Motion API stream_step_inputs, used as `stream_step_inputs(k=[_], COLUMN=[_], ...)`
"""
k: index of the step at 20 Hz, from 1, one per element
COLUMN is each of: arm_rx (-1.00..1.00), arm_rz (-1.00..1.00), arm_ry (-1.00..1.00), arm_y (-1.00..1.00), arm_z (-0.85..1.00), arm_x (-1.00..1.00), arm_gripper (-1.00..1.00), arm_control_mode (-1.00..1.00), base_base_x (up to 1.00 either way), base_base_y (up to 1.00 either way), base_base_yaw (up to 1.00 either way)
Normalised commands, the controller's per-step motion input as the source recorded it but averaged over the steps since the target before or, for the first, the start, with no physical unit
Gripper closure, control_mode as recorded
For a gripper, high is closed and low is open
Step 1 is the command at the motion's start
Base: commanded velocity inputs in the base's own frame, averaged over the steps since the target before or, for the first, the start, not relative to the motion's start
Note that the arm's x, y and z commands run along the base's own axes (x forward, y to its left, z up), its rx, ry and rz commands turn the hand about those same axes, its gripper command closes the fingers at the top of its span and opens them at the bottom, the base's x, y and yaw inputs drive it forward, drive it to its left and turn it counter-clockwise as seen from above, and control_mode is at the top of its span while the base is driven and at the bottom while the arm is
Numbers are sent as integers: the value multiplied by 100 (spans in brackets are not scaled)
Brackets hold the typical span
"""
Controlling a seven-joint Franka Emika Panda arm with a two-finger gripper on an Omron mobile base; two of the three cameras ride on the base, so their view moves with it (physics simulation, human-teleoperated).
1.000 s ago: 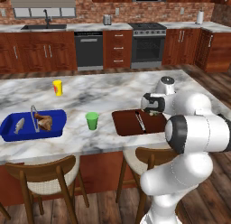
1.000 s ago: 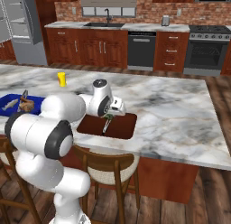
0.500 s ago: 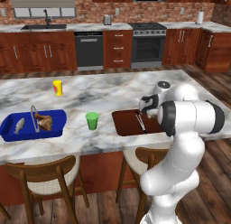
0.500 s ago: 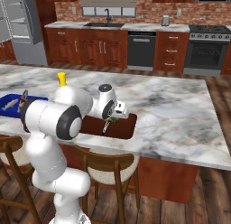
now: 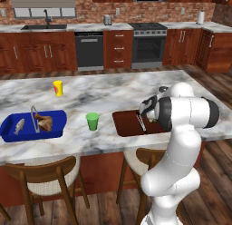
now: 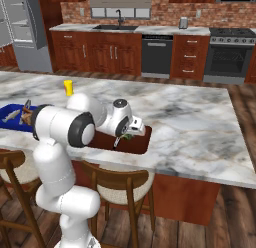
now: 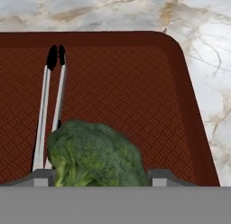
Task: Gather the broccoli and sweet potato from the fridge and place them on a tray on the dining counter. Then gather the chicken drumstick and fish from the fridge and place them on the other tray.
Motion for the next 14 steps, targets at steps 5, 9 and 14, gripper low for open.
stream_step_inputs(k=[5,9,14], arm_rx=[0,0,0], arm_rz=[0,0,0], arm_ry=[0,1,2], arm_y=[-5,-2,-1], arm_z=[-14,-11,-11], arm_x=[19,7,0], arm_gripper=[100,100,100], arm_control_mode=[-100,-100,-100], base_base_x=[0,0,0], base_base_y=[0,0,0], base_base_yaw=[0,0,0])
